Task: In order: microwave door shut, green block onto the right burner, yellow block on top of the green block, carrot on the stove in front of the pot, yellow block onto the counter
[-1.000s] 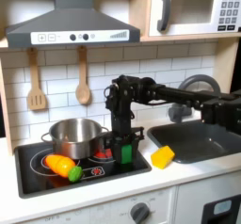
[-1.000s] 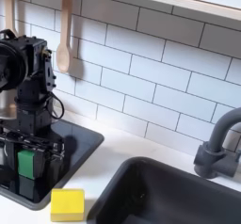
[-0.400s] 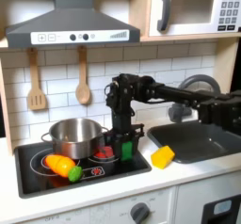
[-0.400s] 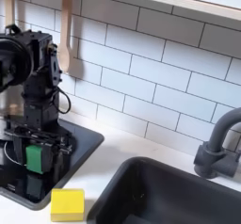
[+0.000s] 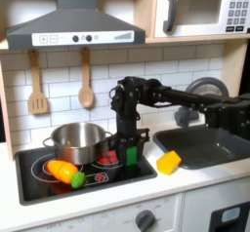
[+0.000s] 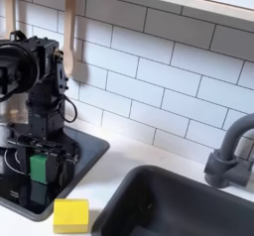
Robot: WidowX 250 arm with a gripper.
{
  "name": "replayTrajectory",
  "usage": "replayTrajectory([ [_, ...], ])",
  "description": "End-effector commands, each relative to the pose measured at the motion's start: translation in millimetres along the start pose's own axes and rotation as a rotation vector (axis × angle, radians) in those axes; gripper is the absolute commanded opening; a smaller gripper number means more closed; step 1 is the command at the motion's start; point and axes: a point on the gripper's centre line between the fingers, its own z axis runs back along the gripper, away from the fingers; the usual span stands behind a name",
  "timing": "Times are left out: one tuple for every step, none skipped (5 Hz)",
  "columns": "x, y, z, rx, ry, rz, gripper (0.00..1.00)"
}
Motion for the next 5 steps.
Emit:
replayTrajectory([
  [-3,-7.3,8.4,-0.025,-0.004,0.006,1.00],
  [-6,-7.8,9.8,-0.045,0.018,0.016,1.00],
  [-11,-12.5,18.9,-0.069,0.014,0.017,1.00],
  [-13,-15.3,31.5,-0.083,-0.008,0.014,1.00],
  [-19,-13.8,43.5,-0.081,-0.035,0.022,1.00],
])
